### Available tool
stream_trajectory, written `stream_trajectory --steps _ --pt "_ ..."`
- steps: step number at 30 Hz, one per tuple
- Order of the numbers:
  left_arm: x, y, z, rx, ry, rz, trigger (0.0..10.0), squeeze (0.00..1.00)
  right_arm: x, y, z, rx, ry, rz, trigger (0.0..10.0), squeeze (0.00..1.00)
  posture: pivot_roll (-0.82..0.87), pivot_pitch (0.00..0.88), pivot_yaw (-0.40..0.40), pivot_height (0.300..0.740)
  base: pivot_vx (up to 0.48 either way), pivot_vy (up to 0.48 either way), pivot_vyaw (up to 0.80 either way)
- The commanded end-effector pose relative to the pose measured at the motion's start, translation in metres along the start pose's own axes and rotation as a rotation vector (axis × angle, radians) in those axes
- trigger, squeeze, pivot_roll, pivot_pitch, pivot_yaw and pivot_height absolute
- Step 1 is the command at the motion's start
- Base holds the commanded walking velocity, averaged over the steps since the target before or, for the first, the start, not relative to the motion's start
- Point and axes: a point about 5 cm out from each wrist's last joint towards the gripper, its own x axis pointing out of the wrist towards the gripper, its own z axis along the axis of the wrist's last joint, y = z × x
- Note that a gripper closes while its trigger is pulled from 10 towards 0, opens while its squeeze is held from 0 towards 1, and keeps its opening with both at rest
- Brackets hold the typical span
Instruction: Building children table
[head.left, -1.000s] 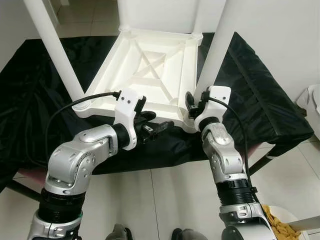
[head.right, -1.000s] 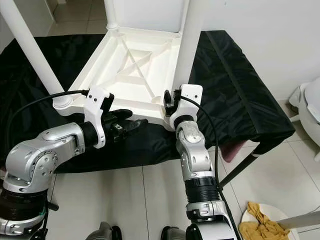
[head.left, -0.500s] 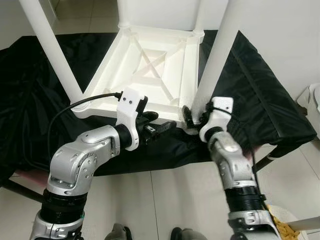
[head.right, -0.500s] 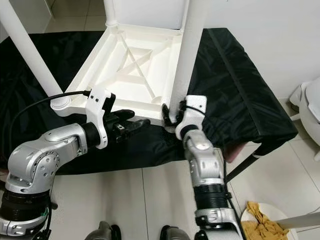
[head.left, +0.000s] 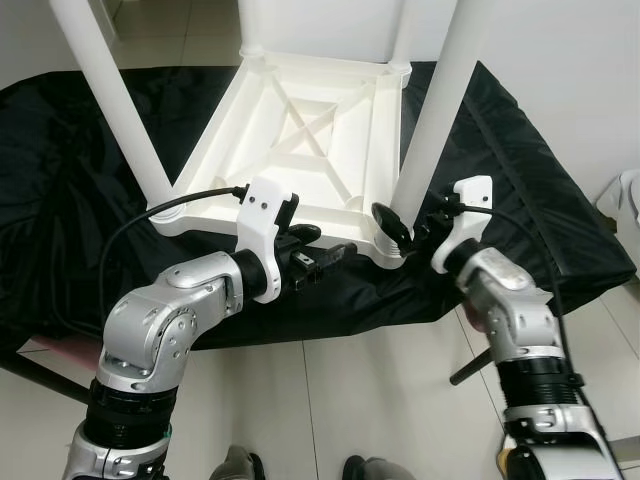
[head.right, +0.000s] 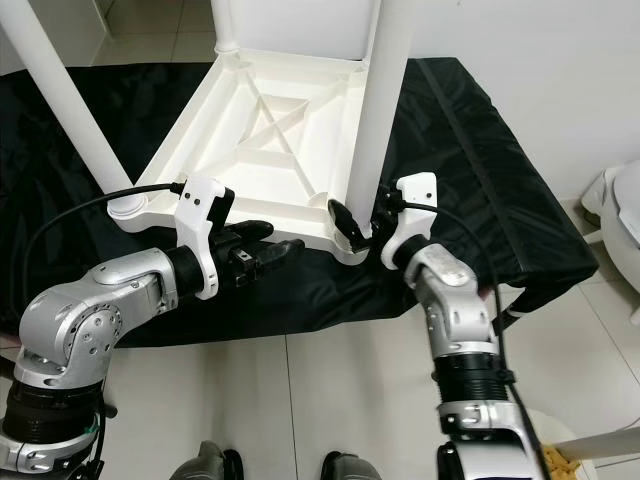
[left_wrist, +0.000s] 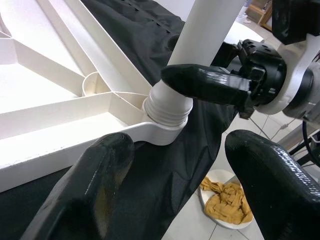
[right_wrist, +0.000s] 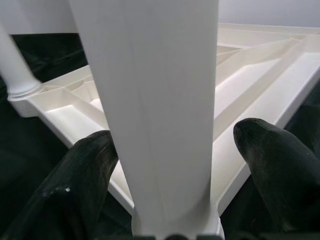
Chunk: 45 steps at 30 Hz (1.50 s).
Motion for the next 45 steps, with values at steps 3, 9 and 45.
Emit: stream_trajectory --steps 3,9,45 --pt "0.002 -0.001 -0.001 0.009 0.016 -0.001 10.0 0.0 -0.002 -0.005 -0.003 0.0 0.02 0.078 10.0 0.0 -0.06 0.107 0.03 0.74 0.0 0.0 0.0" --pt "0.003 -0.001 0.0 0.012 0.016 -0.008 10.0 0.0 -0.005 -0.019 -0.005 -0.008 0.063 0.164 10.0 0.0 -0.06 0.11 0.03 0.74 0.0 0.0 0.0" --pt "0.006 -0.001 0.001 0.021 0.008 -0.014 10.0 0.0 0.007 -0.001 -0.035 0.152 0.069 -0.183 0.0 0.0 -0.08 0.094 0.019 0.74 0.0 0.0 0.0"
